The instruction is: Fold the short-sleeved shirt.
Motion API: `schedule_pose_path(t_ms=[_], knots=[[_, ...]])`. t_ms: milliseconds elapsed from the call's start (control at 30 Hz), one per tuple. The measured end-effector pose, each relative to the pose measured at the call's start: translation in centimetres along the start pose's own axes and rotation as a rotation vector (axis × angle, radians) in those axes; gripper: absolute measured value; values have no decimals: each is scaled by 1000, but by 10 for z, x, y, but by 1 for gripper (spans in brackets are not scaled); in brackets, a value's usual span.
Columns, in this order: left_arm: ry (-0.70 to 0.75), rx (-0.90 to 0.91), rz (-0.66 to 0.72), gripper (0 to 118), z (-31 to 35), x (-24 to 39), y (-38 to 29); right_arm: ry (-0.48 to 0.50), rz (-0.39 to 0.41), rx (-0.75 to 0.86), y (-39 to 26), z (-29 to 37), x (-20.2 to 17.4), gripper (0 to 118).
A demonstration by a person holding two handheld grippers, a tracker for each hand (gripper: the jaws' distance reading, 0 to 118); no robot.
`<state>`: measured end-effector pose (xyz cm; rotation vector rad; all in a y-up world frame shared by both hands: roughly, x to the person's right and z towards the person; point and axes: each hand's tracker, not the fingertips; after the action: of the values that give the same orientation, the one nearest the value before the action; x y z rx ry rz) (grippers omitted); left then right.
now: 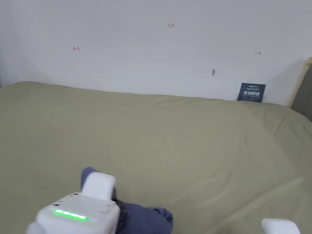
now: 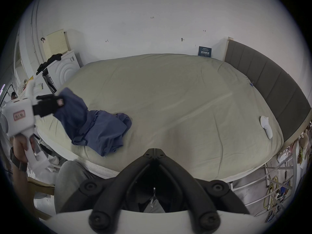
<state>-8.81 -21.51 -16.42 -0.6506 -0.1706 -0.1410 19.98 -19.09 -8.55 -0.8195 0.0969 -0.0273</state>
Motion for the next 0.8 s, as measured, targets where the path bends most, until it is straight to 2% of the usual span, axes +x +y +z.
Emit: schedule_pose_path(t_ms=[133, 233, 267, 300, 400, 467, 533, 600, 700, 800], knots=[[-80, -72, -209, 7, -29, 68, -12, -10, -12, 6, -4, 6, 4, 2], [-143, -141, -263, 9, -57, 101, -29, -16, -22, 1, -7, 6, 8, 2], [-152, -168, -280, 12, -66, 109, -35, -20, -24, -1, -7, 6, 9, 2], [-173, -204, -292, 23, -78, 117, -44, -21, -25, -3, -9, 6, 10, 2], [-289, -322, -153, 66, -104, 119, -65, -24, -30, -11, -11, 8, 13, 2], [-275, -224, -113, 67, -94, 118, -65, -25, -33, -8, -12, 10, 16, 2], [-277, -251, -92, 67, -87, 109, -54, -34, -36, -8, -12, 10, 18, 2], [-301, -189, -40, 67, -59, 96, -40, -38, -35, -5, -11, 10, 19, 2], [-339, -101, 88, 67, -26, 58, -22, -32, -43, 1, -9, 8, 19, 2], [-360, -32, 280, 65, -6, 10, -21, -21, -42, -2, -6, 3, 16, 2]])
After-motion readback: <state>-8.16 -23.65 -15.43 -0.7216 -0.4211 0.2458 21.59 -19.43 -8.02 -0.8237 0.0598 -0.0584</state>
